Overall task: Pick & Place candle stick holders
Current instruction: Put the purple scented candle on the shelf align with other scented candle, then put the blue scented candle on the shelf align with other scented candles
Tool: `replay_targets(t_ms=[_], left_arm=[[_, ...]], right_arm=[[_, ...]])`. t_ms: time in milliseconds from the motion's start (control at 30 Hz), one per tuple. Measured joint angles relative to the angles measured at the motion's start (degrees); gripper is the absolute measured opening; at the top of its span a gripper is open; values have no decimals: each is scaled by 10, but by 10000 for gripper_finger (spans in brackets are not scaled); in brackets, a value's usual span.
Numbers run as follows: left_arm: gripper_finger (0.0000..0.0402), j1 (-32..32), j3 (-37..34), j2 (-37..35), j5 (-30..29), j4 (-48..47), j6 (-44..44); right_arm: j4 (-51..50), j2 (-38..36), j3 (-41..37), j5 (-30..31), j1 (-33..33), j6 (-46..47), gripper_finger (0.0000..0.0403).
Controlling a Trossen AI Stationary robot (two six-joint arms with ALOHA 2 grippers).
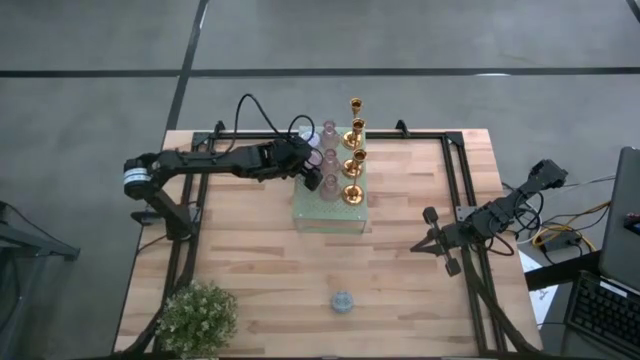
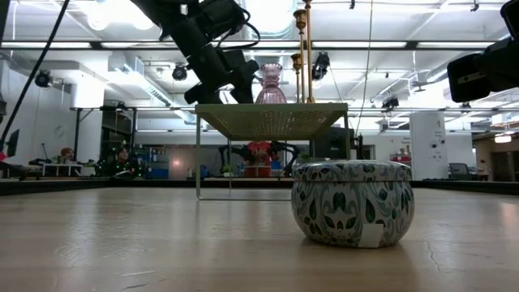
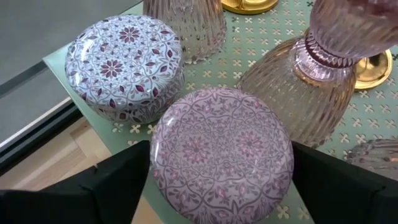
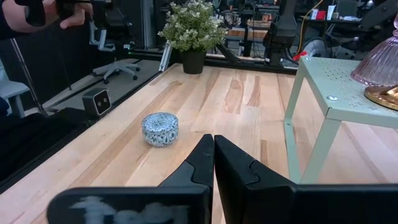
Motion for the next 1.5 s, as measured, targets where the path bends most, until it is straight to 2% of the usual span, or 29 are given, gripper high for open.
replay_targets(t_ms=[167, 367, 633, 800, 967, 1100, 1333, 1500], left_arm=[[390, 0, 0, -5, 0, 0, 6], [390, 0, 0, -24, 0, -3, 10], [390, -5, 0, -90, 2, -46, 22], [390, -34, 0, -131, 23, -81, 27], [390, -113, 0, -149, 38, -82, 32], [390, -213, -6, -144, 7, -52, 39], [390, -374, -60, -94, -40, 119, 71], [390, -433, -75, -34, -66, 230, 104]], right_arm=[[0, 0, 0, 0, 0, 0, 8], [0, 0, 0, 0, 0, 0, 8], [0, 0, 0, 0, 0, 0, 8], [0, 0, 0, 0, 0, 0, 8], [0, 0, 0, 0, 0, 0, 8], [0, 0, 0, 0, 0, 0, 8], [0, 0, 0, 0, 0, 0, 8], [0, 0, 0, 0, 0, 0, 8]])
